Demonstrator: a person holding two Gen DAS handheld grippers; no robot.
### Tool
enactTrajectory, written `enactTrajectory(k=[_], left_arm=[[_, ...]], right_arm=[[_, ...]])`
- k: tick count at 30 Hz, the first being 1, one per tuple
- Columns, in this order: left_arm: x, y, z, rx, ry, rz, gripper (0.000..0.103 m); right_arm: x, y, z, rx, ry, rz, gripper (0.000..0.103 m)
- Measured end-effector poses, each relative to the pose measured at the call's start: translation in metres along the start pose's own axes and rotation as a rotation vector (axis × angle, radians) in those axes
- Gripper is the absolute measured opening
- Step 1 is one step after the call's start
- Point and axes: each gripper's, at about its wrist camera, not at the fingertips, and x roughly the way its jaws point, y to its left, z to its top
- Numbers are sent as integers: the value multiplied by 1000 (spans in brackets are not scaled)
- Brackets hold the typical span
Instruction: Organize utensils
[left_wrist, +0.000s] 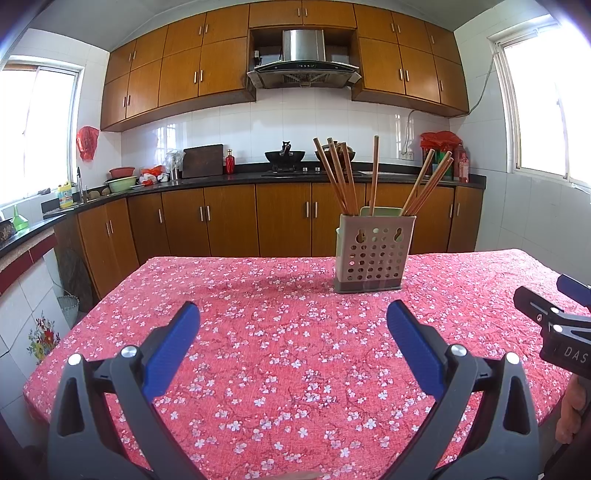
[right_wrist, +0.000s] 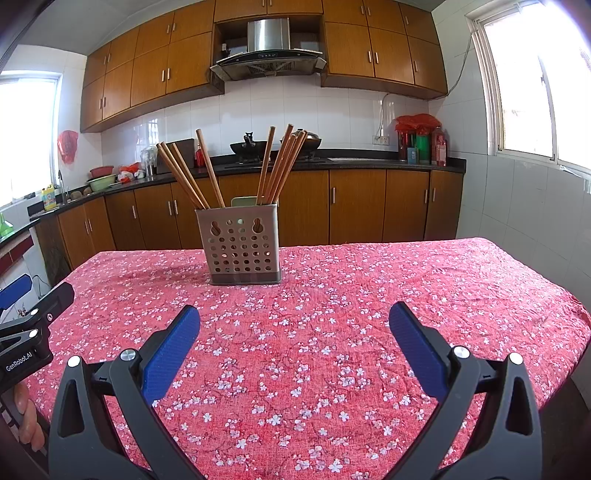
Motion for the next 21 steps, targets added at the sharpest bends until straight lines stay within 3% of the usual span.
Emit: enactTrajectory(k=[21], left_arm=[[4, -1, -5, -3, 7, 6, 99]], right_arm=[[1, -3, -3, 1, 4, 1, 101]])
